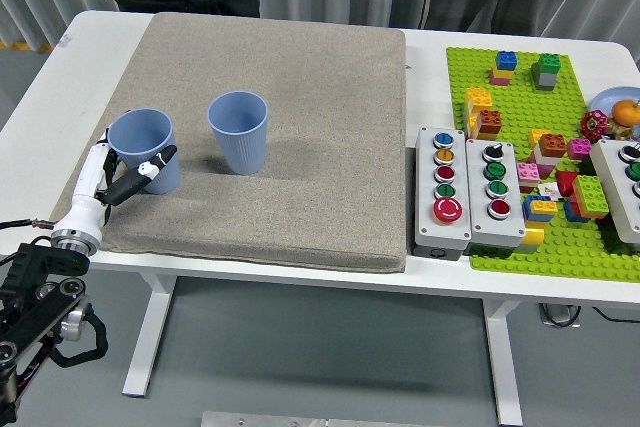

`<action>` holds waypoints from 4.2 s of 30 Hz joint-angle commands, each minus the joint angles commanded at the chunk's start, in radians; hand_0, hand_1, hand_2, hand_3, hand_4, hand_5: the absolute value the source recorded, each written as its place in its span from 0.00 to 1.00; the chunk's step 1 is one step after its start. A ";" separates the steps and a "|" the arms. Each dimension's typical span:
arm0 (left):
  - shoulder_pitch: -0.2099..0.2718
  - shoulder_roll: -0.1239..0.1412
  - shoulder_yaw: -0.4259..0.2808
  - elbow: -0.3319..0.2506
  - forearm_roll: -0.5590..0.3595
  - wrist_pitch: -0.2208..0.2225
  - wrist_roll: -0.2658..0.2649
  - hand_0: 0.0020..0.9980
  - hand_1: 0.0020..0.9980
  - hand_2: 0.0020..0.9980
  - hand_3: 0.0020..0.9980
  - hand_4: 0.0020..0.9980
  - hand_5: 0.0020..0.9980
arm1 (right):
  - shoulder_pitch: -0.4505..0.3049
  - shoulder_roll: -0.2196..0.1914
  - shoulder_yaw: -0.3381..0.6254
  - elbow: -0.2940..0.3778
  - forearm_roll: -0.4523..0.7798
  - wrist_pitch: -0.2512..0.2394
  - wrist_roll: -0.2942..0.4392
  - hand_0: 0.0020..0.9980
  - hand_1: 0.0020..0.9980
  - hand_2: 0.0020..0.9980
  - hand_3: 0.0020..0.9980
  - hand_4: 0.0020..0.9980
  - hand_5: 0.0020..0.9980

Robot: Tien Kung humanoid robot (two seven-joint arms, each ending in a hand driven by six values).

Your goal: Pick cup pour cup place

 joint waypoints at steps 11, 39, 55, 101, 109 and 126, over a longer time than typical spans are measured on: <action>0.014 0.004 -0.012 -0.010 0.003 -0.006 0.003 0.95 0.96 1.00 1.00 1.00 0.55 | 0.001 0.000 0.002 0.000 -0.003 0.000 -0.001 0.72 0.67 0.65 0.60 0.00 0.14; 0.056 0.009 -0.046 -0.041 0.037 -0.032 -0.001 0.95 0.96 1.00 1.00 0.98 0.30 | -0.007 0.000 0.005 0.000 -0.011 0.000 -0.002 0.72 0.67 0.65 0.60 0.00 0.13; 0.089 0.026 -0.081 -0.077 0.040 -0.034 0.003 0.95 0.96 1.00 1.00 0.98 0.33 | -0.006 0.000 0.012 0.000 -0.016 -0.001 -0.002 0.72 0.67 0.65 0.60 0.00 0.13; -0.053 0.162 -0.193 -0.160 -0.391 0.126 -0.037 0.74 0.74 0.84 0.86 0.84 1.00 | -0.013 -0.016 -0.003 0.000 0.005 -0.013 0.004 0.72 0.67 0.65 0.60 0.00 0.12; -0.206 0.197 -0.131 -0.010 -0.683 -0.049 -0.162 0.74 0.74 0.85 0.86 0.84 1.00 | -0.015 -0.022 -0.019 0.000 0.017 -0.014 0.006 0.72 0.67 0.65 0.60 0.00 0.13; -0.380 0.141 -0.022 0.164 -1.228 -0.124 -0.200 0.76 0.75 0.87 0.88 0.82 1.00 | -0.001 -0.014 -0.049 0.000 0.081 -0.039 0.011 0.72 0.67 0.65 0.60 0.00 0.13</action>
